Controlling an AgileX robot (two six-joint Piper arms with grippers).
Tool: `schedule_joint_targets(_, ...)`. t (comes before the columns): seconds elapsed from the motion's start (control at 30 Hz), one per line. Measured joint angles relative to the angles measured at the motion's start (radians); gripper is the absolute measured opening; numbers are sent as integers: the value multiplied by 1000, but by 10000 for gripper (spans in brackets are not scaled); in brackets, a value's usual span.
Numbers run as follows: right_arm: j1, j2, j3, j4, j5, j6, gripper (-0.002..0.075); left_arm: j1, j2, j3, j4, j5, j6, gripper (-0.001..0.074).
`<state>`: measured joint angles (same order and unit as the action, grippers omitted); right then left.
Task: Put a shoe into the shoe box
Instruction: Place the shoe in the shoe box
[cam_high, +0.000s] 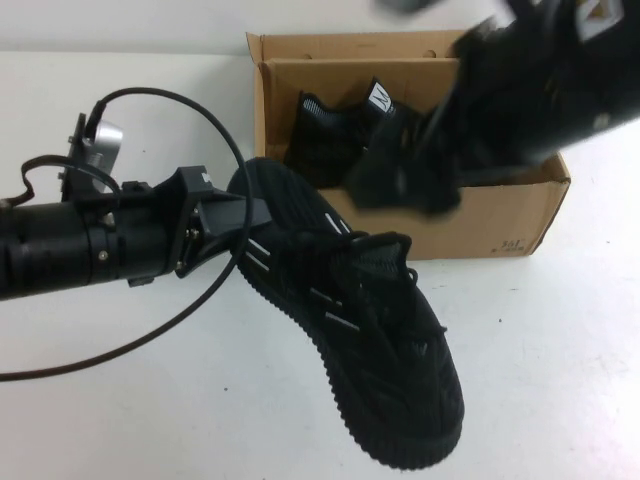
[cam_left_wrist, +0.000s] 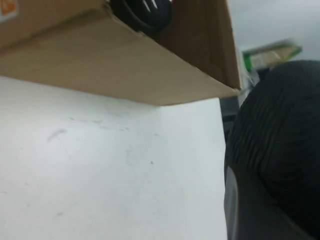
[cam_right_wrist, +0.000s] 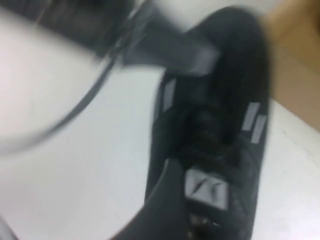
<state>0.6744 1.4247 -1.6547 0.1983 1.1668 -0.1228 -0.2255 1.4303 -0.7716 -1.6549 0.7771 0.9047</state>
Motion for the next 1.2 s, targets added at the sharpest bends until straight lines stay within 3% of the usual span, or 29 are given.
schedule_joint_targets(0.2,-138,-12,54,72,-31,453,629,0,-10,0,0,-107,0,160)
schedule_joint_targets(0.33,-193,-12,192,268,-119,559,629,0,-29,0,-6,-188,0,160)
schedule_joint_targets(0.6,-200,-3,424,695,-442,561,629,0,-40,-9,-13,-249,31,160)
schedule_joint_targets(1.2,-196,106,445,1002,-532,463,629,0,-41,-17,-21,-300,37,160)
